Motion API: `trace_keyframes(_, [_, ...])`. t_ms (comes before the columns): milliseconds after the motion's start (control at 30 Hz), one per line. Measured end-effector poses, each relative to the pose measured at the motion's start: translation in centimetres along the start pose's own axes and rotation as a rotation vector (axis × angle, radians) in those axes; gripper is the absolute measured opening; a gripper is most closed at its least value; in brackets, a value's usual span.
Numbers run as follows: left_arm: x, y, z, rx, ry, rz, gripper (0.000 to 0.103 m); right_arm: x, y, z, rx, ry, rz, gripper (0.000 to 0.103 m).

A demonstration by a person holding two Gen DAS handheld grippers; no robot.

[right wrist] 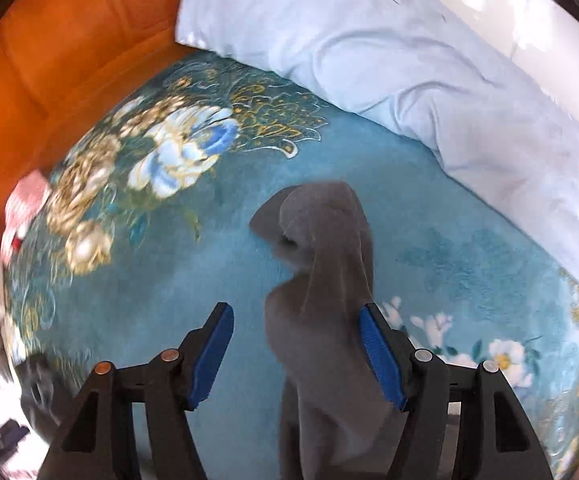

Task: Fold clothes

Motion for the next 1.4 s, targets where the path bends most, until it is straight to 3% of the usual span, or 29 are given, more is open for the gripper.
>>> trace_keyframes(67, [0.3, -0.1, -0.1, -0.001, 0.012, 0.008, 0.051, -0.6, -0.7, -1.1, 0.004, 0.014, -0.054, 0.068])
trace_keyframes(133, [0.6, -0.1, -0.1, -0.003, 0.023, 0.015, 0.051, -1.2, -1.2, -1.6, 0.015, -0.007, -0.101, 0.052])
trace_keyframes(167, [0.7, -0.1, -0.2, -0.001, 0.025, 0.017, 0.051, -1.4, -1.4, -2.0, 0.030, -0.010, -0.116, 0.035])
trace_keyframes(200, [0.7, 0.0, -0.4, 0.003, 0.027, 0.018, 0.051, -1.5, -1.5, -2.3, 0.049, -0.011, -0.130, 0.027])
trace_keyframes(300, [0.7, 0.1, -0.8, 0.013, 0.037, 0.014, 0.051, -0.9, -1.5, -2.4, 0.102, -0.068, -0.155, 0.013])
trace_keyframes(400, [0.5, 0.2, -1.1, 0.020, 0.047, 0.011, 0.051, 1.5, -0.9, -1.1, 0.191, -0.262, -0.153, 0.012])
trace_keyframes(500, [0.6, 0.0, -1.0, 0.016, 0.054, 0.010, 0.051, 3.0, -0.1, 1.8, 0.332, -0.742, -0.278, 0.012])
trace_keyframes(533, [0.6, -0.1, -0.9, 0.012, 0.056, 0.011, 0.051, 3.0, -0.1, 2.6, 0.346, -0.860, -0.308, 0.012])
trace_keyframes(567, [0.6, -0.2, -0.9, 0.009, 0.059, 0.013, 0.051, 2.9, -0.2, 3.1, 0.339, -0.932, -0.315, 0.012])
trace_keyframes(600, [0.6, -0.3, -0.9, 0.007, 0.060, 0.014, 0.051, 2.8, -0.3, 3.1, 0.332, -0.943, -0.311, 0.012])
trace_keyframes(667, [0.6, -0.3, -1.1, 0.014, 0.059, 0.010, 0.051, 2.6, -0.3, 1.7, 0.325, -0.840, -0.297, 0.015])
trace_keyframes(767, [0.6, 0.1, -1.5, 0.033, 0.062, 0.018, 0.051, 1.5, 0.5, -3.1, 0.347, -0.602, -0.357, 0.017])
trace_keyframes(833, [0.7, 0.2, -1.5, 0.037, 0.063, 0.021, 0.051, 0.3, 1.0, -5.5, 0.352, -0.488, -0.415, 0.029])
trace_keyframes(900, [0.7, 0.1, -1.2, 0.029, 0.062, 0.018, 0.051, -0.8, 1.2, -6.0, 0.325, -0.442, -0.452, 0.053])
trace_keyframes(967, [0.9, -0.1, -1.1, 0.020, 0.061, 0.023, 0.051, -1.7, 1.3, -5.7, 0.285, -0.402, -0.458, 0.055])
trace_keyframes(1100, [1.0, 0.0, -1.6, 0.028, 0.068, 0.022, 0.051, 0.2, -0.2, -1.4, 0.104, -0.216, -0.209, 0.058])
trace_keyframes(1167, [0.8, 0.2, -1.9, 0.037, 0.074, 0.017, 0.051, 2.6, -0.4, 0.6, 0.031, -0.182, -0.048, 0.062])
trace_keyframes(1233, [0.4, 0.3, -2.4, 0.048, 0.081, 0.006, 0.051, 6.3, 0.5, 1.7, 0.023, -0.192, 0.153, 0.068])
trace_keyframes(1300, [-0.1, 0.4, -2.6, 0.056, 0.084, -0.007, 0.051, 10.2, 2.6, 1.1, 0.069, -0.187, 0.364, 0.070])
trace_keyframes(1400, [-0.8, 0.5, -2.7, 0.061, 0.086, -0.030, 0.051, 13.9, 5.5, -1.0, 0.059, -0.061, 0.618, 0.070])
Point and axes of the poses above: each gripper's, at about its wrist camera, not at the fingertips, and z roughly against the way its jaws point, x to its left, y to its underside, the point moved 2 cm from there along -z, roughly the way its jaws point, and after that the axes turned 11 degrees about -z, right-handed, at the moved point
